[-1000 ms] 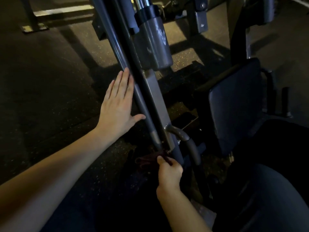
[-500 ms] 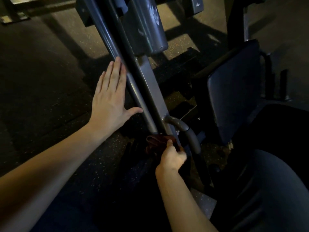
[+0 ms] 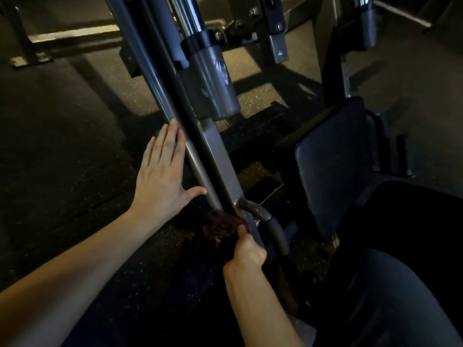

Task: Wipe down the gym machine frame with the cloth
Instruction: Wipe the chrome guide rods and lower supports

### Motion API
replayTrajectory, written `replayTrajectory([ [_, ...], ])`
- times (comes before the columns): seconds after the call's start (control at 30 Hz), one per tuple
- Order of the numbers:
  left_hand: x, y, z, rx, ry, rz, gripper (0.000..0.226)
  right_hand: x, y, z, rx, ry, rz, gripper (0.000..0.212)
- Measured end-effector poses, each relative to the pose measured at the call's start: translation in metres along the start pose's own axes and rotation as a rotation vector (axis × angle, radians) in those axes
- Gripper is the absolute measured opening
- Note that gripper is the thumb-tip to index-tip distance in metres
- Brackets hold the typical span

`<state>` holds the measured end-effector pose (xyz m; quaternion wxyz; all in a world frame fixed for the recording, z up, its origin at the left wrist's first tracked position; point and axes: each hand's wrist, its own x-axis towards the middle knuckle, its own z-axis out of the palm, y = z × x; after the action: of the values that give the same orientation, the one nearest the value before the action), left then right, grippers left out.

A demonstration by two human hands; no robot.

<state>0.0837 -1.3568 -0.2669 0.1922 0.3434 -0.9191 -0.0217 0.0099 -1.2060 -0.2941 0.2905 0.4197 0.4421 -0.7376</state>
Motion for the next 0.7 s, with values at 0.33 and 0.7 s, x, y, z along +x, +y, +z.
replayTrajectory([
  [0.33,0.007,-0.008,-0.011,0.027,0.080,0.019,0.096,-0.040,-0.025,0.071,-0.322,-0.400,-0.296,0.009],
  [0.7,0.014,-0.019,-0.011,-0.041,0.111,0.036,0.077,-0.076,-0.050,0.112,-0.328,-0.600,-0.266,0.018],
])
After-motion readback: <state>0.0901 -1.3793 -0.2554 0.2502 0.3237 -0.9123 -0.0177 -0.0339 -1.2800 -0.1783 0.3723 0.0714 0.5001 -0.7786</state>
